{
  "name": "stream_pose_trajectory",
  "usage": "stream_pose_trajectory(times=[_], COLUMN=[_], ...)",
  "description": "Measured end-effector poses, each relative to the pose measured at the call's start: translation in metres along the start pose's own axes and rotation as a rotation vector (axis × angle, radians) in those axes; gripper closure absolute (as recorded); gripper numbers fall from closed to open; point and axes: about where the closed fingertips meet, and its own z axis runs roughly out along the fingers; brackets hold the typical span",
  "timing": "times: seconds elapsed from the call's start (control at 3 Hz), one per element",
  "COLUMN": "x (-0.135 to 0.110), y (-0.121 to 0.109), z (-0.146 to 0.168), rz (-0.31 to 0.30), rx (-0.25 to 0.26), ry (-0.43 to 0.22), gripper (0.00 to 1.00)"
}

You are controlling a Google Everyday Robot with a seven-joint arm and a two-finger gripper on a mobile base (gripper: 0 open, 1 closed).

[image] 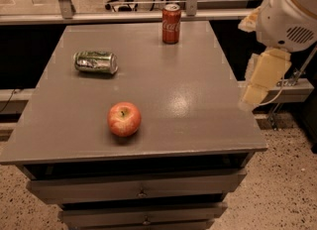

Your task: Place green can upright

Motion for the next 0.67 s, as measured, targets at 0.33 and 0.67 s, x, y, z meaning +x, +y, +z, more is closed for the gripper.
stream_pose_trajectory(times=[0.33,0.67], x=[-0.062,-0.145], y=[-0.022,-0.042], z=[0.021,0.051], rz=[-0.036,-0.030], rx=[0.019,-0.012], ry=[-0.071,-0.136], gripper=[0.00,0.00])
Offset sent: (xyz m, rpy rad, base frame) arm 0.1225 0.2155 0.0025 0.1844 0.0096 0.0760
